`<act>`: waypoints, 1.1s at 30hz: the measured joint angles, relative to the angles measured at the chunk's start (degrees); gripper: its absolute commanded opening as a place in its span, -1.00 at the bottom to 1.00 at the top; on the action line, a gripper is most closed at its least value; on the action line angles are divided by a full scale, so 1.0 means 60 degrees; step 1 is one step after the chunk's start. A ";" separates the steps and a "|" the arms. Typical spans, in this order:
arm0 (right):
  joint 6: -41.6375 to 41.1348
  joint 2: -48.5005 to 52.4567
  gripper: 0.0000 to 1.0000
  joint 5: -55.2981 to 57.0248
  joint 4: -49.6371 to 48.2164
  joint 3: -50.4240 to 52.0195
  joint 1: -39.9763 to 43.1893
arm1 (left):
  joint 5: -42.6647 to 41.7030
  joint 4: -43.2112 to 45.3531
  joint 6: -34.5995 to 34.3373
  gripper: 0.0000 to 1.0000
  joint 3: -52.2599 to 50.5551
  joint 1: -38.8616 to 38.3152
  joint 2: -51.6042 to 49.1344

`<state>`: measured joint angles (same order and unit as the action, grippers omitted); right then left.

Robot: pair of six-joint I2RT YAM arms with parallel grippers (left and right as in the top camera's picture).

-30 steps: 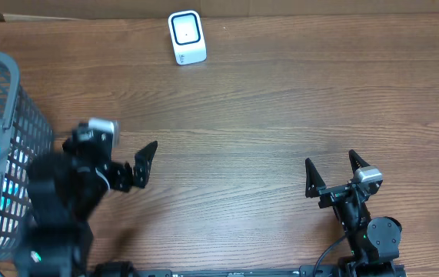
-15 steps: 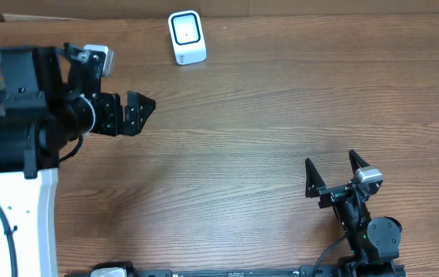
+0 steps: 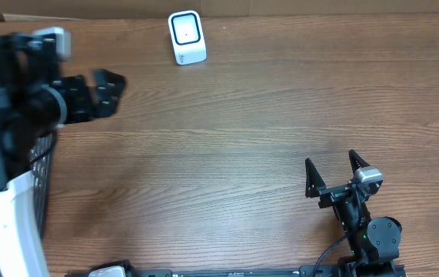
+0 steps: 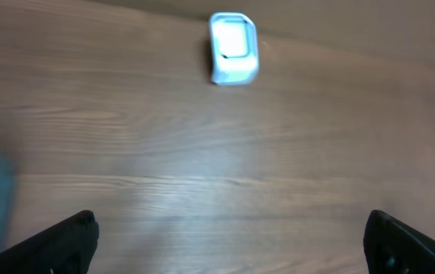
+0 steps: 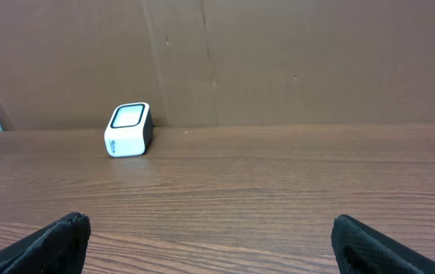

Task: Scan the item barcode
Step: 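Move the left gripper over the grey basket and reach inside, then grasp the small teal-and-white box in the basket with the left gripper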

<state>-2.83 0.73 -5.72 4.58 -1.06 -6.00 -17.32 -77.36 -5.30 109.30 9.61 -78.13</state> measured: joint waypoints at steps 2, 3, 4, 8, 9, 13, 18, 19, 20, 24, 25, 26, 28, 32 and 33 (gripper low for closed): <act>0.0004 0.0000 1.00 -0.0004 0.0004 0.0000 0.0000 | 0.0200 -0.0386 -0.0109 1.00 0.0583 0.0572 0.0000; 0.0000 0.0000 1.00 0.0000 0.0004 0.0000 0.0004 | 0.0313 -0.0532 -0.0135 1.00 0.0827 0.0852 0.0000; 0.0004 0.0000 1.00 0.0000 0.0004 0.0000 0.0004 | 0.0412 -0.0659 -0.0157 1.00 0.1060 0.1147 0.0000; 0.0000 0.0000 1.00 0.0000 0.0004 0.0000 0.0004 | 0.1027 -0.0878 -0.0455 1.00 0.1738 0.2776 0.0018; 0.0004 0.0000 1.00 0.0004 0.0000 0.0000 0.0000 | 0.1235 -0.0896 -0.0648 1.00 0.1796 0.3264 0.0022; 0.0004 0.0000 1.00 0.0000 0.0000 0.0000 0.0000 | 0.1774 -0.0903 -0.1453 0.93 0.1803 0.4965 -0.0036; 0.0007 0.0000 1.00 0.0000 0.0004 0.0000 0.0000 | 0.2014 -0.1078 -0.2149 0.82 0.1803 0.6298 -0.0426; 0.0004 0.0000 1.00 0.0000 -0.0004 0.0000 0.0000 | 0.2055 -0.1177 -0.2211 0.83 0.1800 0.6368 -0.0565; 0.0004 0.0000 1.00 0.0004 0.0000 0.0000 0.0000 | 0.2124 -0.1253 -0.2266 0.84 0.1781 0.6411 -0.0710; 0.0000 0.0000 1.00 -0.0004 0.0004 0.0000 0.0000 | 0.2568 -0.1286 -0.2382 0.87 0.1275 0.6426 -0.1322; 0.0000 0.0000 1.00 0.0000 0.0000 0.0000 0.0000 | 0.2710 -0.1217 -0.2386 0.87 0.1016 0.6426 -0.1457; 0.0000 0.0000 1.00 0.0000 0.0000 0.0000 0.0000 | 0.2820 -0.1162 -0.2386 0.88 0.0769 0.6437 -0.1581; 0.0004 0.0000 1.00 0.0000 0.0004 0.0000 0.0000 | 0.3005 -0.0929 -0.2382 0.88 0.0211 0.6535 -0.1770; 0.0004 0.0000 0.99 0.0000 0.0000 0.0000 0.0004 | 0.3217 -0.0131 -0.2364 0.83 -0.1009 0.6834 -0.1934; 0.0000 0.0000 1.00 0.0000 -0.0004 0.0000 0.0000 | 0.3253 0.0084 -0.2339 0.82 -0.1268 0.6921 -0.1949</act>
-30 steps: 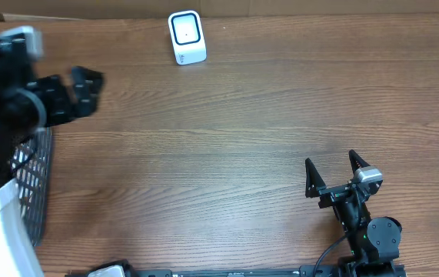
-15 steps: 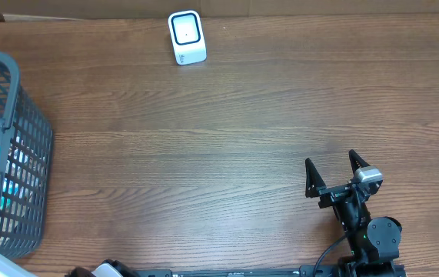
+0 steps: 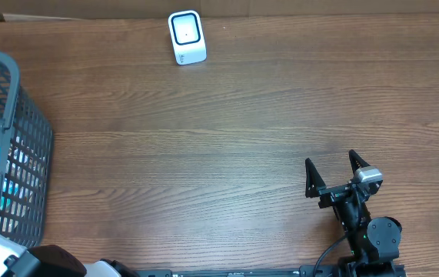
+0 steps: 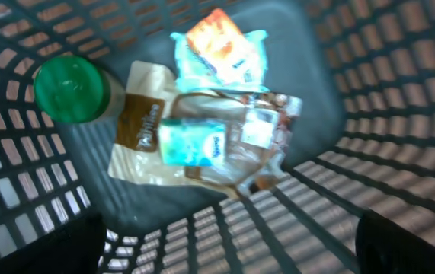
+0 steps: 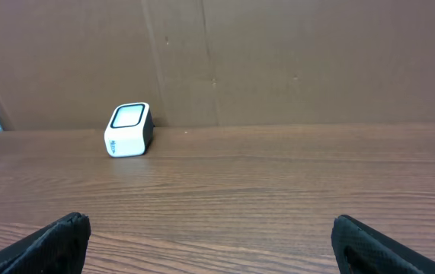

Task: Scan the item barcode
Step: 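Grasp the small teal-and-white box in the basket with the left gripper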

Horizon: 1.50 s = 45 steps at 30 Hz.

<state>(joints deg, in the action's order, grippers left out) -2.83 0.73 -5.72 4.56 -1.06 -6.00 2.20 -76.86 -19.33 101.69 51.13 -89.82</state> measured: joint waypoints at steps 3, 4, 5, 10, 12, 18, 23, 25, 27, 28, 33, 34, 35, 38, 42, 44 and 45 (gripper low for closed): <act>0.0004 0.0000 1.00 0.0000 0.0000 0.0000 0.0004 | 0.0047 0.0535 0.0098 0.84 -0.0747 0.0193 -0.0015; 0.0004 0.0000 1.00 0.0000 0.0004 0.0000 0.0000 | 0.0076 0.0718 0.0157 0.88 -0.1009 0.0219 -0.0018; 0.0000 0.0000 1.00 0.0000 0.0004 0.0000 0.0000 | 0.0117 0.0987 0.0215 0.91 -0.1362 0.0251 -0.0018; 0.0004 0.0000 1.00 0.0000 0.0007 0.0000 0.0000 | 0.0302 0.2007 0.0259 0.99 -0.2758 0.0310 -0.0051; 0.0000 0.0000 1.00 0.0000 0.0007 0.0000 0.0000 | 0.0419 0.2401 0.0259 1.00 -0.3286 0.0313 -0.0055; 0.0000 0.0000 1.00 0.0000 0.0007 0.0000 0.0000 | 0.0816 0.3348 0.0324 0.99 -0.4357 0.0382 -0.0069; 0.0004 0.0000 1.00 0.0000 0.0004 0.0000 0.0004 | 0.0998 0.4204 0.0831 0.99 -0.4852 0.0423 -0.0153; 0.0004 0.0000 1.00 0.0000 0.0004 0.0000 0.0004 | 0.1042 0.4346 0.1031 0.99 -0.4911 0.0423 -0.0321; 0.0004 0.0000 1.00 -0.0004 0.0004 0.0000 0.0000 | 0.1075 0.4539 0.1198 1.00 -0.4929 0.0423 -0.0561; 0.0004 0.0000 1.00 -0.0004 -0.0004 0.0000 0.0000 | 0.1082 0.4615 0.1268 0.99 -0.4932 0.0423 -0.0692; 0.0004 0.0000 1.00 0.0000 0.0004 0.0000 0.0000 | 0.1111 0.4918 0.1497 0.97 -0.4962 0.0423 -0.1472; 0.0000 0.0000 1.00 0.0000 0.0000 0.0000 0.0000 | 0.1111 0.4951 0.1504 0.93 -0.4965 0.0423 -0.1577; 0.0000 0.0000 1.00 0.0000 0.0004 0.0000 0.0000 | 0.1107 0.4998 0.1512 0.90 -0.4965 0.0423 -0.1712; 0.0004 0.0000 1.00 -0.0004 0.0007 0.0000 0.0004 | 0.1100 0.5089 0.1541 0.71 -0.4965 0.0423 -0.1996; 0.0004 0.0000 1.00 0.0000 0.0011 0.0000 0.0000 | 0.1100 0.5173 0.1596 0.27 -0.4965 0.0423 -0.2226; 0.0004 0.0000 1.00 0.0004 0.0004 0.0000 0.0000 | 0.1100 0.5224 0.1654 0.05 -0.4980 0.0423 -0.2244; 0.0004 0.0000 0.99 0.0000 0.0004 0.0000 0.0000 | 0.1100 0.5238 0.1665 -0.12 -0.4980 0.0423 -0.2244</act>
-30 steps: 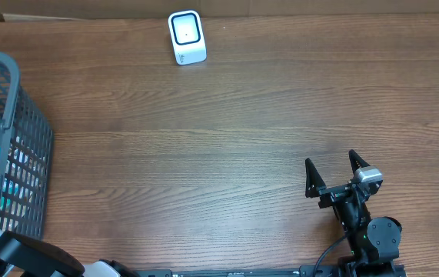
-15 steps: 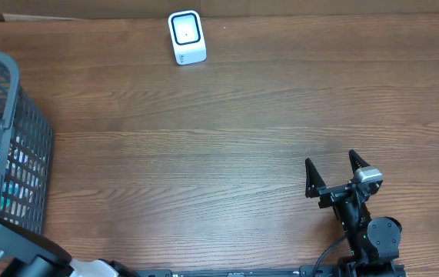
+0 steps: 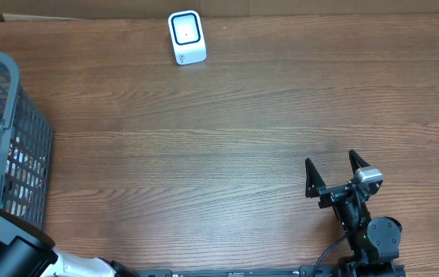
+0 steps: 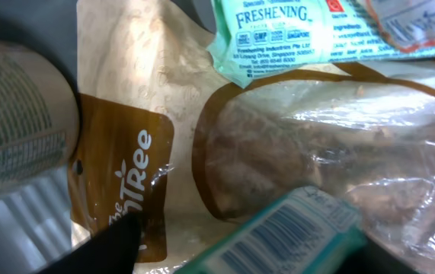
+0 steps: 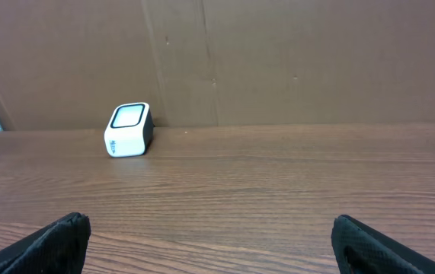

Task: Scan the item barcode
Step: 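Grasp the small teal-and-white box in the basket with the left gripper, then carry the teal box to the table center and release it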

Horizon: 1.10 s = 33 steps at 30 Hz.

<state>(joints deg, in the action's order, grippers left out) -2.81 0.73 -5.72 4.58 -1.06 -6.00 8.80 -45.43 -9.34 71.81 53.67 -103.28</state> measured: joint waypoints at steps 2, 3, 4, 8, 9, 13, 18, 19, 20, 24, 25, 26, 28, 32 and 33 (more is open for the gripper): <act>0.0000 0.0000 1.00 -0.0004 0.0004 0.0000 0.0000 | 0.0000 0.0004 0.0051 -0.33 0.0004 0.0000 0.0000; 0.0000 0.0000 1.00 -0.0004 0.0000 0.0000 0.0000 | 0.0000 -0.0029 0.0073 -0.41 0.0004 0.0000 -0.0004; -0.0004 0.0000 1.00 0.0000 0.0000 0.0000 0.0004 | 0.0004 -0.0073 0.0069 -0.46 0.0015 0.0000 0.0000; 0.0000 0.0000 1.00 0.0000 0.0004 0.0000 0.0004 | 0.0004 -0.0583 0.0069 -0.63 0.0284 0.0000 -0.0004; 0.0004 0.0000 1.00 0.0000 0.0000 0.0000 0.0000 | 0.0004 -0.0769 0.0084 -0.67 0.0444 0.0000 -0.0004; 0.0000 0.0000 1.00 0.0000 0.0000 0.0000 0.0000 | -0.0069 -0.1628 0.0087 -0.72 0.1330 0.0000 -0.0029; -0.0004 0.0000 1.00 0.0000 -0.0004 0.0000 0.0000 | -0.0867 -0.2798 0.0073 -0.92 0.3129 -0.0015 -0.0069; 0.0000 0.0000 1.00 0.0000 -0.0004 0.0000 0.0000 | -0.1129 -0.3005 0.0069 -0.92 0.3519 -0.0051 -0.0076; 0.0000 0.0000 1.00 -0.0004 0.0000 0.0000 0.0000 | -0.1428 -0.3180 0.0069 -0.92 0.3949 -0.0080 -0.0080; 0.0000 0.0000 1.00 0.0000 0.0000 0.0000 0.0004 | -0.2677 -0.4040 0.0062 -0.91 0.5825 -0.0433 -0.0102; 0.0000 0.0000 1.00 0.0000 0.0004 0.0000 0.0000 | -0.3005 -0.4226 0.0062 -0.91 0.6346 -0.0608 -0.0102; 0.0000 0.0000 1.00 0.0000 0.0004 0.0000 0.0000 | -0.3286 -0.4408 0.0062 -0.92 0.6798 -0.0790 -0.0106; 0.0000 0.0000 1.00 0.0000 0.0000 0.0000 0.0000 | -0.3810 -0.4794 0.0058 -0.91 0.7712 -0.1264 -0.0102; 0.0000 0.0000 1.00 -0.0004 0.0004 0.0000 0.0000 | -0.4557 -0.5242 0.0062 -0.92 0.8972 -0.2554 0.0076; -0.0004 0.0000 1.00 -0.0004 0.0000 0.0000 0.0004 | -0.4670 -0.5297 0.0062 -0.92 0.9114 -0.2852 0.0160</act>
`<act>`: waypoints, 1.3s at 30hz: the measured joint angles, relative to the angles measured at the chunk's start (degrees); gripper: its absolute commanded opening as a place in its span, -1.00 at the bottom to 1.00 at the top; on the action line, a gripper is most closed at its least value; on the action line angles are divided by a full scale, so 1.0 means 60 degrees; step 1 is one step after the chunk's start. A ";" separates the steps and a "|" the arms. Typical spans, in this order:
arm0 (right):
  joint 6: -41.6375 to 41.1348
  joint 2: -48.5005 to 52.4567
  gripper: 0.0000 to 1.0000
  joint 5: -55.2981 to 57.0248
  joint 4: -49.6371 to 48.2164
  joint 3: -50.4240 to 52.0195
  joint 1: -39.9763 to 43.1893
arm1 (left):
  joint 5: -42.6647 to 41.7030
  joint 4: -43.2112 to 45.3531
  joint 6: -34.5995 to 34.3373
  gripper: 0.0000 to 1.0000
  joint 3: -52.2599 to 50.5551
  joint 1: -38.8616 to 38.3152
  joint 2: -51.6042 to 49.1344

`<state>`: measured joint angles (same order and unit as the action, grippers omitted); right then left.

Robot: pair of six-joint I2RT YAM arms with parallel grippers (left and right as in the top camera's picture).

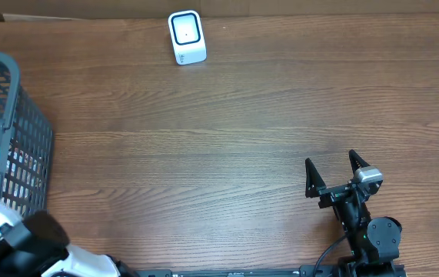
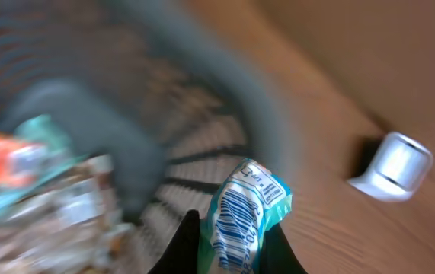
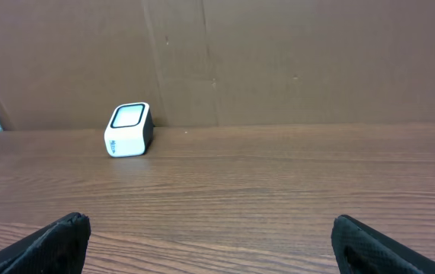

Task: Scan the item barcode
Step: 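Carry the teal box to the table center and release it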

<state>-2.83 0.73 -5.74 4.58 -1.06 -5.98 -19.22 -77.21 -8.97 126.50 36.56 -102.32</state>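
My left gripper is shut on a teal and white packet, its barcode facing the wrist camera. The packet hangs above the grey mesh basket, which is blurred. The white scanner with its dark window stands beyond, on the table. Overhead, the scanner is at the table's far edge, and a teal blur at the far left over the basket may be the packet. My right gripper stands open near the front right, with nothing between its fingers. It faces the scanner.
Other packets lie blurred in the basket. A brown cardboard wall runs along the back of the wooden table. The left arm's white body fills the front left corner.
My left gripper was low in the basket, open around the teal barcoded packet. Now it is shut on that packet and up above the basket, with the scanner in its view. The right arm is unchanged.
My left gripper was open over the table with the scanner ahead. Then it looked down into the basket at several items. Then it was down among them at the teal packet, and now holds that packet above the basket. The right gripper stayed open and still.
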 measured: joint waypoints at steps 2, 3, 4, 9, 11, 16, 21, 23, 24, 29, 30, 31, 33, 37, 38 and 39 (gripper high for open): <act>0.0000 0.0000 1.00 0.0000 0.0004 0.0000 -0.0004 | -0.0146 -0.0077 -0.0004 -0.92 0.0160 -0.0940 0.0284; 0.0000 0.0000 1.00 0.0004 0.0004 0.0000 0.0000 | -0.0182 -0.0142 -0.0004 -0.91 0.0189 -0.1359 0.0412; 0.0000 0.0000 1.00 0.0004 0.0004 0.0000 -0.0004 | -0.0200 -0.0211 0.0000 -0.91 0.0215 -0.1778 0.0525; 0.0004 0.0000 0.99 0.0007 0.0004 0.0000 -0.0004 | -0.0208 -0.0583 -0.0004 -0.92 0.0178 -0.4189 0.0732; 0.0000 0.0000 1.00 0.0004 0.0000 0.0000 0.0000 | -0.0197 -0.0590 0.0000 -0.91 -0.0113 -0.5064 0.0721; 0.0000 0.0000 0.99 0.0004 0.0000 0.0000 -0.0004 | -0.0153 -0.0204 -0.0007 -0.91 -0.1384 -0.7133 0.0441; 0.0004 0.0000 1.00 0.0004 0.0000 0.0000 -0.0004 | 0.0222 0.0914 -0.0397 -0.91 -0.3104 -0.8754 -0.0379; 0.0004 0.0000 1.00 0.0004 -0.0004 0.0000 -0.0004 | 0.0317 0.1395 -0.0659 -0.91 -0.3614 -0.9118 -0.0772; 0.0004 0.0000 1.00 0.0004 0.0000 0.0000 -0.0004 | 0.0346 0.1643 -0.0794 -0.91 -0.3803 -0.9242 -0.0958; 0.0000 0.0000 1.00 0.0007 0.0004 0.0000 -0.0004 | 0.0382 0.2590 -0.1687 -0.91 -0.4153 -0.9723 -0.1993; 0.0000 0.0000 0.99 0.0004 0.0000 0.0000 -0.0004 | 0.0375 0.2772 -0.1865 -0.91 -0.4153 -0.9806 -0.2186; 0.0004 0.0000 1.00 0.0004 -0.0004 0.0000 -0.0004 | 0.0372 0.2889 -0.2011 -0.91 -0.4153 -0.9865 -0.2313; 0.0004 0.0000 1.00 0.0004 0.0000 0.0000 -0.0004 | 0.0339 0.3075 -0.2310 -0.91 -0.4153 -1.0000 -0.2586; 0.0000 0.0000 1.00 0.0004 0.0000 0.0000 0.0000 | 0.0299 0.3166 -0.2980 -0.91 -0.4153 -1.0255 -0.3056; 0.0000 0.0000 1.00 0.0004 0.0004 0.0000 -0.0004 | 0.0280 0.3187 -0.3115 -0.92 -0.4153 -1.0309 -0.3144; 0.0004 0.0000 1.00 0.0000 0.0000 0.0000 -0.0004 | 0.0244 0.3238 -0.3235 -0.91 -0.4153 -1.0357 -0.3220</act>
<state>-2.81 0.73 -5.74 4.58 -1.06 -6.00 -17.76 -57.78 -28.38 101.58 -25.58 -121.64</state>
